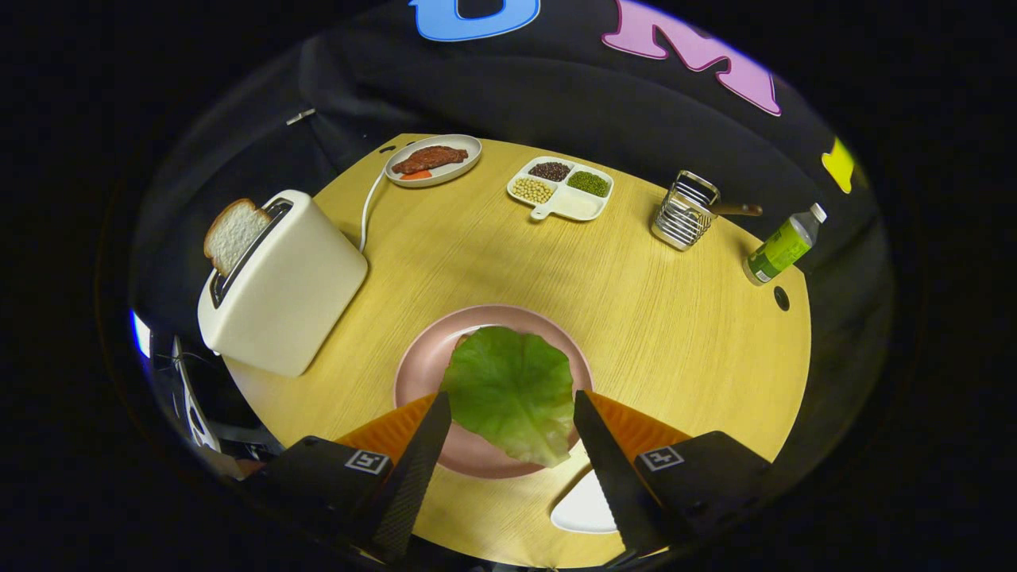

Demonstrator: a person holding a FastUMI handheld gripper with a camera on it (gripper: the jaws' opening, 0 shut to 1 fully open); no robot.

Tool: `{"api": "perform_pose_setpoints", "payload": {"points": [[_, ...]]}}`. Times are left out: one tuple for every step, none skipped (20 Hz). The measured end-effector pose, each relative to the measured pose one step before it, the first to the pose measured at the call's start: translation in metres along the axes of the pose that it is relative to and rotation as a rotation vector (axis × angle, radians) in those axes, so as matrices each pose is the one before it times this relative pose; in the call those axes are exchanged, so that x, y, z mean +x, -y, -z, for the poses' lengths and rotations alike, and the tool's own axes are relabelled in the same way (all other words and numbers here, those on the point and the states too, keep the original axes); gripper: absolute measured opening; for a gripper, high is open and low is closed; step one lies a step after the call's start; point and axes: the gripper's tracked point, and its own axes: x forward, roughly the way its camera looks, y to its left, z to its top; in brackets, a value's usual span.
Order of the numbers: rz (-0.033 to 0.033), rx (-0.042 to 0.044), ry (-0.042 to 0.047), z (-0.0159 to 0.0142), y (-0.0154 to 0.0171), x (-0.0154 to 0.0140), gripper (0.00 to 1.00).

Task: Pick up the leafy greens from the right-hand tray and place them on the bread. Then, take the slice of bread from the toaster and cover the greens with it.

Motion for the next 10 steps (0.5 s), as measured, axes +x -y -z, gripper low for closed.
{"api": "perform_pose_setpoints", "payload": {"points": [[-0.01538,0.00245,0.01784,-0.00357,-0.00636,-0.00613,0.99],[-0.02015,0.00613,0.02884,-0.00656,-0.00989,-0.00734,0.99],[-0.02369,0.00606,0.03301,-0.00827,-0.01235,-0.00863,0.98],[-0.01892,0.00427,0.03430,-0.01076,-0.01267,-0.00817,0.98],[-0.01755,-0.00234,0.03584,-0.01185,-0.01407,-0.00837,0.98],[-0.01640,-0.00976,0.03289,-0.01358,-0.01465,-0.00571,0.98],[-0.02026,-0.01115,0.02827,-0.01229,-0.01633,-0.00562,0.98],[-0.02167,-0.01072,0.02144,-0.01274,-0.01760,-0.00328,0.98],[-0.02242,-0.00655,0.01856,-0.01178,-0.01708,-0.00181,0.98],[-0.02226,0.00087,0.02006,-0.01250,-0.01745,0.00139,0.98]]}}
